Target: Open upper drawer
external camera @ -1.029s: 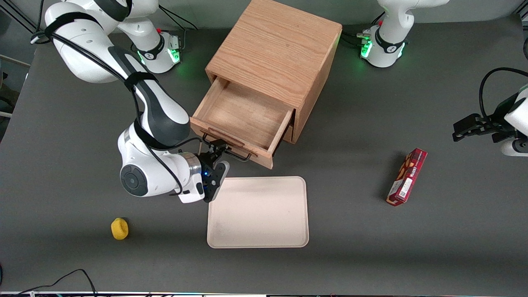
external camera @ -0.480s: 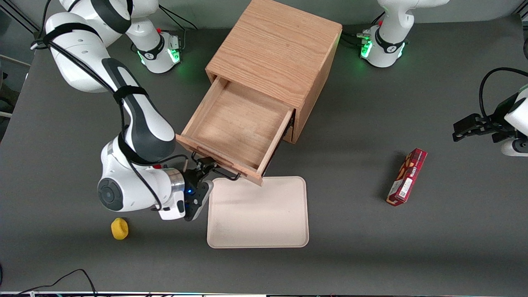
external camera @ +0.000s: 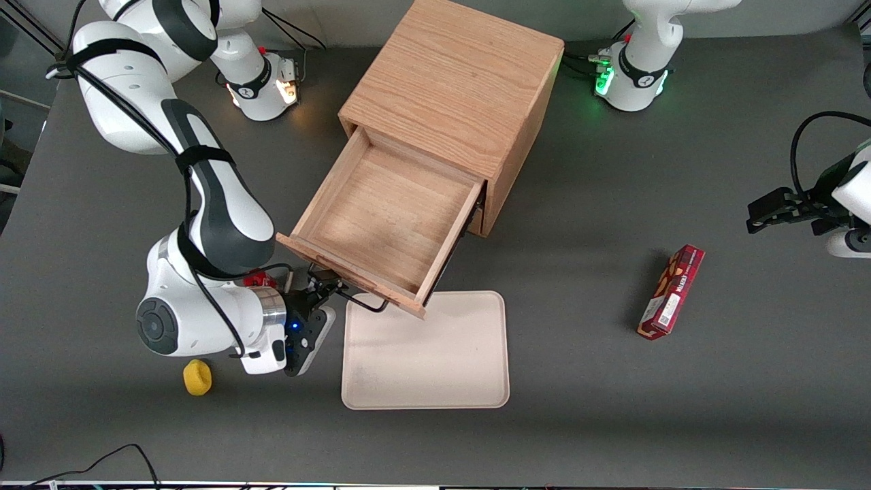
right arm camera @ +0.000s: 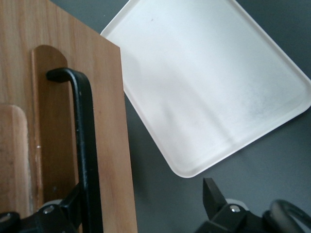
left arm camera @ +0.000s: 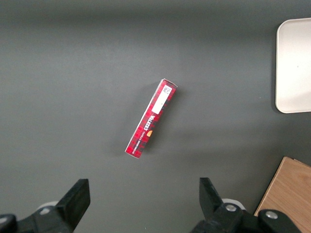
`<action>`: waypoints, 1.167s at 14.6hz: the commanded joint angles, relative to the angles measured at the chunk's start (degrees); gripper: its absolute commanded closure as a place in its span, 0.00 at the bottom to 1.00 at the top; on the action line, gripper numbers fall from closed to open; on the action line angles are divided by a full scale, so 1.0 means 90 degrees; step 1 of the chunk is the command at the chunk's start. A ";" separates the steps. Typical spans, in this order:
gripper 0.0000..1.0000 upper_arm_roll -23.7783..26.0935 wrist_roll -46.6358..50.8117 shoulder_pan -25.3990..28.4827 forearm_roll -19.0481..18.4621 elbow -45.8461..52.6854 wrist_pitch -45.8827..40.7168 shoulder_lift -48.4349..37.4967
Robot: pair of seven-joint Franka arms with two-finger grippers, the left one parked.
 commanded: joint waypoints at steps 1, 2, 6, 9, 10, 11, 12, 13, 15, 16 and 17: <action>0.00 -0.0099 -0.0059 0.0103 -0.0114 0.0265 -0.0266 -0.0325; 0.00 -0.0080 0.0009 0.0084 -0.0104 0.0236 -0.0276 -0.0656; 0.00 0.0056 0.1787 0.0142 -0.1020 -0.0037 -0.0907 -0.1956; 0.00 0.0243 0.3697 0.0103 -0.1022 -0.0243 -0.1631 -0.2660; 0.00 0.0223 0.3826 0.0035 -0.1061 -0.0349 -0.2020 -0.2894; 0.00 0.0136 0.3866 0.0006 -0.1081 -0.0495 -0.2285 -0.3109; 0.00 0.0000 0.3905 -0.0091 -0.1033 -0.0632 -0.2471 -0.3314; 0.00 -0.0156 0.3993 -0.0160 -0.1100 -0.0875 -0.2763 -0.3548; 0.00 -0.0575 0.4023 -0.0180 -0.1110 -0.1936 -0.2980 -0.4288; 0.00 -0.0819 0.4042 -0.0180 -0.1023 -0.2648 -0.2826 -0.4718; 0.00 -0.1025 0.4042 -0.0190 -0.1022 -0.3274 -0.2515 -0.5090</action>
